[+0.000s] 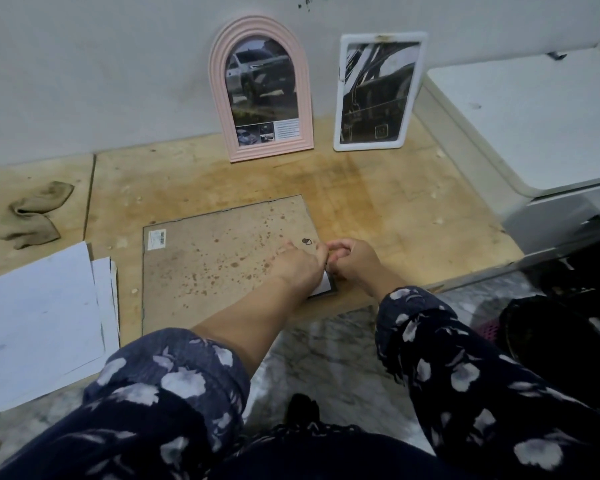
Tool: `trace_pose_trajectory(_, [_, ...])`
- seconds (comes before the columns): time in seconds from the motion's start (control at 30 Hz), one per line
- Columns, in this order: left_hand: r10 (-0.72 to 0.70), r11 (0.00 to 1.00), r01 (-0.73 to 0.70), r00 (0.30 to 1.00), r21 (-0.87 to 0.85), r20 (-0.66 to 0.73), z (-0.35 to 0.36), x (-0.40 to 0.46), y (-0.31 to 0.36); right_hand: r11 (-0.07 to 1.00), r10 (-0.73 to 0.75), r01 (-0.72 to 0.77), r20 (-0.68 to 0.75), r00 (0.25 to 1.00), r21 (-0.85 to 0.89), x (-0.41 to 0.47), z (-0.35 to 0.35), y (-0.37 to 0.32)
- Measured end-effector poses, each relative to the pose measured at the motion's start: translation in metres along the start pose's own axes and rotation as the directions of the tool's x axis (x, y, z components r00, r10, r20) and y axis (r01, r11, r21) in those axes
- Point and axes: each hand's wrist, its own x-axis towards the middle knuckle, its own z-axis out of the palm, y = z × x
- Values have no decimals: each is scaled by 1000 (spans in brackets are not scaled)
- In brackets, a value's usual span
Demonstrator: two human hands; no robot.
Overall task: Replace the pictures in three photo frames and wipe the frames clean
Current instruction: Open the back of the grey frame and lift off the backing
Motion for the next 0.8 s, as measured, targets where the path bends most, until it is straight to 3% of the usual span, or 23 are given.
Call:
trace_pose_trajectory(0.07, [54, 995, -53, 998, 87, -12, -5, -1, 2, 1000, -14, 14, 15, 1000, 14, -1, 0, -1])
trace_pose_trajectory(0.13, [-8, 978, 6, 1000, 207, 10, -8, -4, 8, 998, -6, 4, 36, 999, 57, -3, -1, -4])
trace_pose_trajectory(0.27, [100, 901, -98, 995, 423, 17, -11, -5, 3, 993, 48, -52, 43, 998, 107, -5, 0, -9])
trace_pose_trajectory(0.43, [33, 896, -15, 999, 444, -33, -14, 1, -3, 971, 163, -168, 44, 986, 171, -5, 3, -17])
trace_pose_trajectory(0.57, [-154, 916, 155, 988, 369, -33, 1, 8, -14, 953, 227, -233, 54, 972, 193, -6, 2, -18])
trace_pose_trajectory(0.8, [-46, 942, 39, 999, 333, 15, -2, 9, -8, 935, 266, -271, 52, 962, 230, -7, 8, -26])
